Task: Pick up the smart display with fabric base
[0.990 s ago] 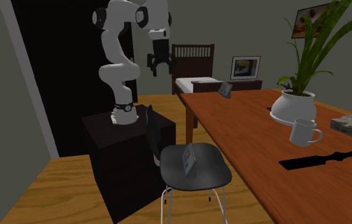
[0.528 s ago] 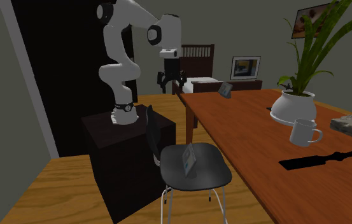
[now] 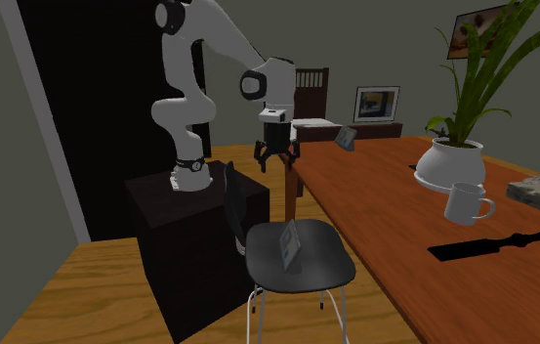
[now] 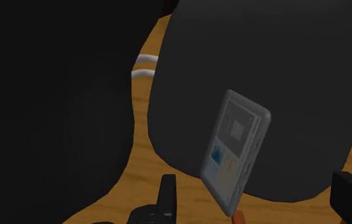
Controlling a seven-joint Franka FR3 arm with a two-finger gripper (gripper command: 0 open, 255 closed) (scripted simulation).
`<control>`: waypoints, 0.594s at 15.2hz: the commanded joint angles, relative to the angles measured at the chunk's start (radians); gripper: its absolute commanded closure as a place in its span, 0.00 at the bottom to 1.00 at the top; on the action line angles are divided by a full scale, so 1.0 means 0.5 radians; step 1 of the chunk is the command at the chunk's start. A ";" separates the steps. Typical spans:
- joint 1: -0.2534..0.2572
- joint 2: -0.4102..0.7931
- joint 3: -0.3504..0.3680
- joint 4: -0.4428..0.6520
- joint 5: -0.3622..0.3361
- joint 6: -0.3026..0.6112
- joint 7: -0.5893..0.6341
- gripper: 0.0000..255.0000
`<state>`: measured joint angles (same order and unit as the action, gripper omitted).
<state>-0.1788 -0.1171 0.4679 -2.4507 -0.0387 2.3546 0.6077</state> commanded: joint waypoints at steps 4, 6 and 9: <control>-0.027 0.480 0.014 0.198 -0.405 0.160 0.500 0.00; 0.011 0.662 -0.036 0.291 -0.558 0.196 0.682 0.00; 0.091 0.921 -0.138 0.447 -0.741 0.231 0.916 0.00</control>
<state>-0.1453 0.2997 0.4174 -2.2463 -0.3748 2.4573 1.0231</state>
